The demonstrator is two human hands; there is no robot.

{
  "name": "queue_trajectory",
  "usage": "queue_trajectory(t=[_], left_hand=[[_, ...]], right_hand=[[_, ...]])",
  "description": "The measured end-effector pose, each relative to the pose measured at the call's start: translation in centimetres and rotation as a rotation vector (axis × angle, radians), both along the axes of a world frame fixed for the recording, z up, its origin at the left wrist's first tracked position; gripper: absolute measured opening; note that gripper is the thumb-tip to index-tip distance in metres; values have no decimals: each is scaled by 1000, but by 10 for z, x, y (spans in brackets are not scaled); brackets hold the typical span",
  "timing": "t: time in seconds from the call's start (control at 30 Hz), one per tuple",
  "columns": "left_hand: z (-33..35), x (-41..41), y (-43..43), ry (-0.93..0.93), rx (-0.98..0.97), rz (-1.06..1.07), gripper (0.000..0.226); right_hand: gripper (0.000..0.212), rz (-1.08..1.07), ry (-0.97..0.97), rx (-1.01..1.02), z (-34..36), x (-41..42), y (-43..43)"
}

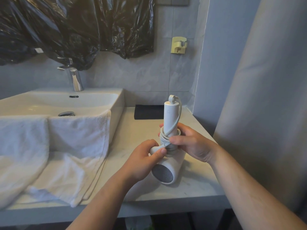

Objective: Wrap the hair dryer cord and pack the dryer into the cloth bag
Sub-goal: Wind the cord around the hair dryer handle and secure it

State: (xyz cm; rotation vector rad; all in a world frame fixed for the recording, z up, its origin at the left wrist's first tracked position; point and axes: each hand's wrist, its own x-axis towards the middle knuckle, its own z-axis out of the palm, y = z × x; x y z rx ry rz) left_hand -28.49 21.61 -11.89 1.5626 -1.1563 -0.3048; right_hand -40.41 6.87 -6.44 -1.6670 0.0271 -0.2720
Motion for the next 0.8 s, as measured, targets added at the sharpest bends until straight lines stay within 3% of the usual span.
queue_trajectory(t=[0.1, 0.23, 0.47, 0.67, 0.8], left_hand=[[0, 0, 2, 30, -20, 0, 65], [-1, 0, 4, 55, -40, 21, 65], [0, -4, 6, 63, -42, -4, 47], [1, -10, 4, 47, -127, 36, 19], [1, -10, 3, 52, -107, -26, 16]], right_hand=[[46, -55, 27, -102, 2, -5, -1], [32, -77, -15, -95, 1, -9, -1], [58, -97, -52, -21, 10, -8, 0], [69, -292, -221, -36, 28, 2, 9], [24, -415, -180, -143, 25, 12, 13]])
